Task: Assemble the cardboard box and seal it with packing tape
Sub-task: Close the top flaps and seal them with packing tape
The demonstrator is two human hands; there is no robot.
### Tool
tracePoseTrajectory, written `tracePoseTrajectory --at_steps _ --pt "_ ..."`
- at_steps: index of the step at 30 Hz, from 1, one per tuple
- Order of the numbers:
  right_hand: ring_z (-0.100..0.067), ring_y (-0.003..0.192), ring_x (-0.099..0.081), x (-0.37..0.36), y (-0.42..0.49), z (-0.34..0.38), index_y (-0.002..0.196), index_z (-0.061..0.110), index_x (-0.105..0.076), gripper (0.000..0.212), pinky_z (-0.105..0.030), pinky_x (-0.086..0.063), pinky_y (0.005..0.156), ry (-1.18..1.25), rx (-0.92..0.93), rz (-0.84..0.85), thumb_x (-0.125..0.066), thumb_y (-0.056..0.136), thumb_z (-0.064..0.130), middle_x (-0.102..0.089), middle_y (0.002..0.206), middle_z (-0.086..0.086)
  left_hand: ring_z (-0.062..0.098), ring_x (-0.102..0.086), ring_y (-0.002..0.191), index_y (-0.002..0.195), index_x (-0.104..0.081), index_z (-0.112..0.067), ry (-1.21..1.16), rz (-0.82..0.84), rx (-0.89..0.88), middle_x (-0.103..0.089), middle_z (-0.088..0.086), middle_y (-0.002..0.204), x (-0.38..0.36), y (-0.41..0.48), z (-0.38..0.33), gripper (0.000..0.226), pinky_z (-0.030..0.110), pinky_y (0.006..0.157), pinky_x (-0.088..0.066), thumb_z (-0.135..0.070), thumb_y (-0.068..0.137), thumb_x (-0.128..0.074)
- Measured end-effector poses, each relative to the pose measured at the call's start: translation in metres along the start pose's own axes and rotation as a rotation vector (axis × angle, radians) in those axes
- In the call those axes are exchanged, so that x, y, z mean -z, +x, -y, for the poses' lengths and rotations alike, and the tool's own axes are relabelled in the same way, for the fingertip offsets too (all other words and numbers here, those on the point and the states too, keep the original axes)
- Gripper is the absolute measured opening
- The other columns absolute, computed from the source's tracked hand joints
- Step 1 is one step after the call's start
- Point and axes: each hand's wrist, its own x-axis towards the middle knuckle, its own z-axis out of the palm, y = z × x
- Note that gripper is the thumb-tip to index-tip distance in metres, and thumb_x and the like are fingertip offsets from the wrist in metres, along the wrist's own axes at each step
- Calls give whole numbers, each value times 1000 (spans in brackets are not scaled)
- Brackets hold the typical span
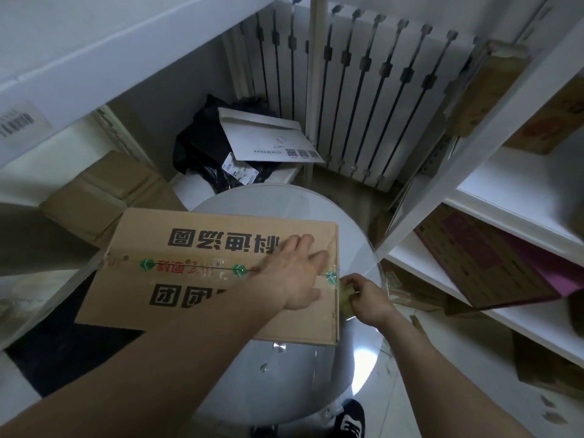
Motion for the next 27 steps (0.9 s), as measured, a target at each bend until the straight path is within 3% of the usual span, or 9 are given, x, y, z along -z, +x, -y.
tracePoseTrajectory --at_steps 3,7,10,15,17,23,27 --pt "-30 105 -59 2 2 -3 124 17 -55 48 -30 -47 84 9 11 21 -40 84 -4 -62 120 -11 32 -14 142 149 -24 -31 23 10 -48 -14 9 154 -1 4 -11 70 52 114 -23 -50 90 -55" --pt "-30 102 -60 9 5 -8 124 20 -53 45 -25 -43 75 -4 58 75 -42 86 -1 -62 117 -11 30 -17 138 150 -22 -36 -66 62 -22 -15 8 150 1 8 -25 74 49 112 -29 -39 88 -62" --pt "-30 99 -60 10 5 -8 122 21 -53 43 -27 -44 73 -17 100 118 -44 85 2 -62 114 -13 31 -13 139 152 -16 -36 -36 116 -19 -11 8 153 5 5 -27 89 46 114 -23 -44 82 -70" --pt "-27 89 -57 8 5 0 101 15 -58 19 -25 -41 71 -44 123 111 -48 86 6 -62 98 -9 33 -5 141 154 -5 -36 69 193 -24 -1 8 157 8 1 -28 109 45 115 -16 -45 74 -79" --pt "-26 84 -56 9 2 3 95 12 -58 10 -27 -41 69 -11 111 51 -48 91 13 -62 91 -7 31 -9 139 153 -10 -37 38 167 -14 -6 6 155 5 2 -26 105 44 113 -21 -45 74 -78" --pt "-23 85 -60 24 -18 3 81 23 -60 16 -35 -49 79 183 38 -67 -50 93 21 -65 86 2 31 -20 131 149 -28 -36 -72 194 -4 -20 7 147 14 9 -25 72 46 112 -26 -52 87 -60" --pt "-19 93 -58 42 -34 14 100 17 -64 18 -32 -46 83 172 44 -72 -48 98 23 -64 96 2 28 -25 133 149 -31 -33 -133 168 -44 -22 3 151 29 14 -25 57 42 114 -25 -30 96 -51"
